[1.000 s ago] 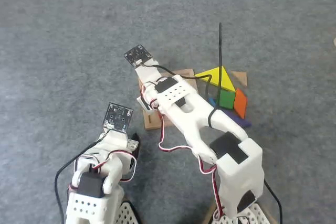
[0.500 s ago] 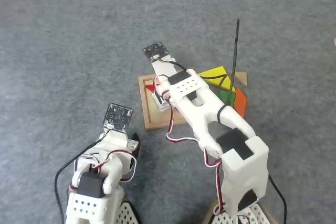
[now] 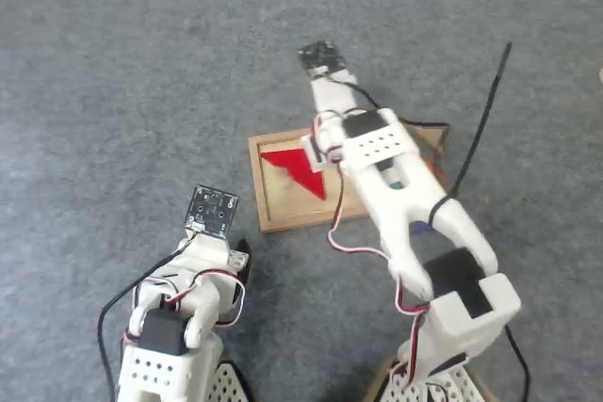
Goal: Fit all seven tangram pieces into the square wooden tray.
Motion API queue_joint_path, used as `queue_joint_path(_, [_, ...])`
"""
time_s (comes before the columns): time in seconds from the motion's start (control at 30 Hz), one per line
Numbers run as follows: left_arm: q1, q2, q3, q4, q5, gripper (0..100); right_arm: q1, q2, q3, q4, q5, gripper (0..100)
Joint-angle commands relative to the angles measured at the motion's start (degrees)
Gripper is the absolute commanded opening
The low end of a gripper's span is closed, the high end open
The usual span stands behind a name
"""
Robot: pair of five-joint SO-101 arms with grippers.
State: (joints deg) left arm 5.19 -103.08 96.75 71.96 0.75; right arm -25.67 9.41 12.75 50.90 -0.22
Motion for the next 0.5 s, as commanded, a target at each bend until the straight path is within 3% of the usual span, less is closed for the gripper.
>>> queue_joint_path(0.0, [-0.4, -1.2, -0.3, 0.4, 0.5, 9, 2.2, -0.9, 0.2, -2.5, 1.1, 35.1])
queue_joint_path(0.47, [-0.4, -1.2, -0.3, 0.4, 0.5, 9, -1.7, 13.8, -7.6, 2.2, 1.5, 35.1])
